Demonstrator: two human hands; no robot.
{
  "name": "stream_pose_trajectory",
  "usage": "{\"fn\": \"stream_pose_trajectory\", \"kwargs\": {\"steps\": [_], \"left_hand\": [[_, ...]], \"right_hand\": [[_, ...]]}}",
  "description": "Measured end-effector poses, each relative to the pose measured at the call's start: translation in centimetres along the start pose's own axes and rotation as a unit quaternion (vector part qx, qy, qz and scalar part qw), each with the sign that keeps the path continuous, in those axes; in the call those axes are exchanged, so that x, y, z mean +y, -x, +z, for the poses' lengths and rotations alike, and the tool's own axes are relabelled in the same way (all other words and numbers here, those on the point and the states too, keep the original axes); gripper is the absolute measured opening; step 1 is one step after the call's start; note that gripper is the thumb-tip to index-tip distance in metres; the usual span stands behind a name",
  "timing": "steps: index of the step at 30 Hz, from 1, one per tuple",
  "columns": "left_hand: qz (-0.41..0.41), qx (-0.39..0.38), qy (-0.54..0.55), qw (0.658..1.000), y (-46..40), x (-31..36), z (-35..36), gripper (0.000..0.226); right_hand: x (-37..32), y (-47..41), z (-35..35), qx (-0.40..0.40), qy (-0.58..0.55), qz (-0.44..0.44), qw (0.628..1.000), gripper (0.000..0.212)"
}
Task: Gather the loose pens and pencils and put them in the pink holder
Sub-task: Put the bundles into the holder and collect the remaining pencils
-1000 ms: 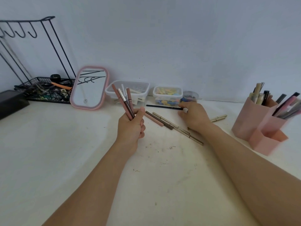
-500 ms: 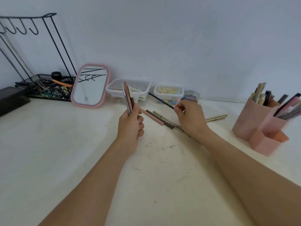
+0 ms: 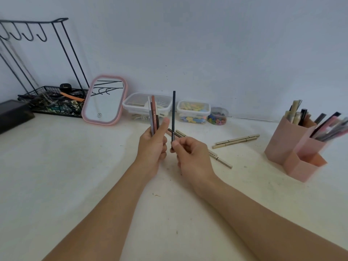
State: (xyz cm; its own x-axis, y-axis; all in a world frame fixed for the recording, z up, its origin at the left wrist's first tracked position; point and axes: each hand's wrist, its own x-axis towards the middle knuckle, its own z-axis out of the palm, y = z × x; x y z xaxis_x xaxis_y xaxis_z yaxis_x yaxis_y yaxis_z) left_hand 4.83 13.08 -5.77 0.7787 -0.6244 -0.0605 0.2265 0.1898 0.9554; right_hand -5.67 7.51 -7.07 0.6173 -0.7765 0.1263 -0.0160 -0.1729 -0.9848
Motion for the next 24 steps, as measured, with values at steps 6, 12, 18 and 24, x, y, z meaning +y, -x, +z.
{"fn": "stream_pose_trajectory", "kwargs": {"steps": [6, 12, 18, 24], "left_hand": [[0.047, 0.001, -0.073, 0.996, 0.0, -0.9, 0.4, 0.025], [0.035, 0.023, -0.07, 0.997, -0.3, -0.9, 0.2, 0.026], [0.022, 0.053, -0.037, 0.998, -0.5, -0.4, 0.0, 0.028], [0.012, 0.035, -0.021, 0.999, -0.2, -0.2, -0.3, 0.017]], "right_hand": [[-0.1, 0.0, 0.4, -0.046, 0.021, -0.058, 0.997, 0.016], [-0.1, -1.0, -0.5, -0.029, 0.048, -0.07, 0.996, 0.011], [0.7, -3.5, -3.3, 0.022, 0.388, -0.136, 0.911, 0.016], [0.3, -4.0, -2.9, -0.017, 0.465, -0.15, 0.873, 0.015]]}}
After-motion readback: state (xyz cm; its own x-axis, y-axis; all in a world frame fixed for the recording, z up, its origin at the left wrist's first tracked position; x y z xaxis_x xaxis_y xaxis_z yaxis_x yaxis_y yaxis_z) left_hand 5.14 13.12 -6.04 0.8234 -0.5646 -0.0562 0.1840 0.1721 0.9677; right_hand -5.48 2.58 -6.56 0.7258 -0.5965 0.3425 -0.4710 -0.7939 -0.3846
